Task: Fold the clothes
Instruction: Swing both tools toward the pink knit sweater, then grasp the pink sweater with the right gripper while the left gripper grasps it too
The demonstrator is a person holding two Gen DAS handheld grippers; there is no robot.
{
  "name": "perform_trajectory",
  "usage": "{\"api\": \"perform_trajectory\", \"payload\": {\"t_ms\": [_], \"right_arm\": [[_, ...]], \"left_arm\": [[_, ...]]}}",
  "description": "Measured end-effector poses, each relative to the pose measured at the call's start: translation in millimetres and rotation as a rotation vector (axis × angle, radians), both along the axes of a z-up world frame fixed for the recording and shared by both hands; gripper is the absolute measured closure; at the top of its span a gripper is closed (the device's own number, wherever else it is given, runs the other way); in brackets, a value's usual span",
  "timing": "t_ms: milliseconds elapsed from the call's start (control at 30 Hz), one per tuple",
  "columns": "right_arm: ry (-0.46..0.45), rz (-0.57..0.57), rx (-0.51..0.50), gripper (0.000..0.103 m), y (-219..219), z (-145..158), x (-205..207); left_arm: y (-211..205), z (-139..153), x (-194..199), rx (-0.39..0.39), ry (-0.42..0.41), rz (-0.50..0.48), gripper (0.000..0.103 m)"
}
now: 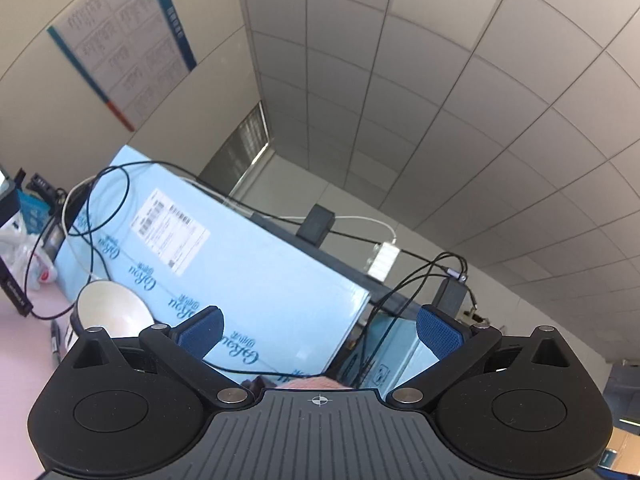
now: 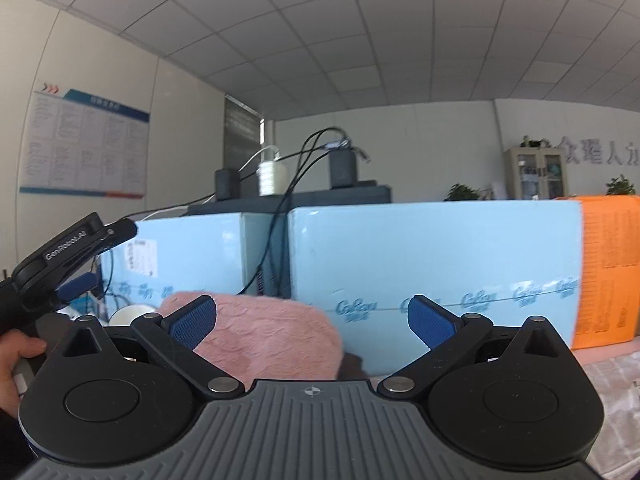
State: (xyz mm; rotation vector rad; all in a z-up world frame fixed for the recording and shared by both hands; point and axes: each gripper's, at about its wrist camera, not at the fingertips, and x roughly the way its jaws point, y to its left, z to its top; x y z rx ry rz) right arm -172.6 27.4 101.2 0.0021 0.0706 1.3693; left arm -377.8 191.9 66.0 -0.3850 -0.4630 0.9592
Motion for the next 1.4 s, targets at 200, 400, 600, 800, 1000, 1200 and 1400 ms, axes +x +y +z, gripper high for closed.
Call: {"api": "perform_trajectory", "payload": {"t_ms": [200, 400, 600, 800, 1000, 1200, 1400], "right_arm": [[0.038, 0.185, -0.131, 0.000, 63, -26, -23], [0.091, 0.172, -0.218, 0.008, 109, -45, -36], [-0.001, 0.100, -0.223, 0.042, 125, -57, -43], [-0.033, 0.046, -0.176, 0.087, 116, -50, -37], [0.004, -0.031, -0.068, 0.089, 93, -29, -17], [0.035, -0.072, 0.008, 0.089, 75, -15, 2], [0.060, -0.104, 0.070, 0.090, 60, -6, 15]], "left_arm": [[22, -14, -32, -0.123, -0.088, 0.045, 0.000], [37, -29, -42, -0.225, -0.150, 0.040, 0.003], [42, -32, -31, -0.233, -0.106, -0.039, 0.008], [47, -37, -20, -0.290, -0.075, -0.112, 0.028], [41, -49, 21, -0.388, 0.107, -0.165, 0.055], [7, -41, 54, -0.230, 0.344, -0.088, 0.055], [-3, -43, 71, -0.137, 0.486, -0.053, 0.090]]}}
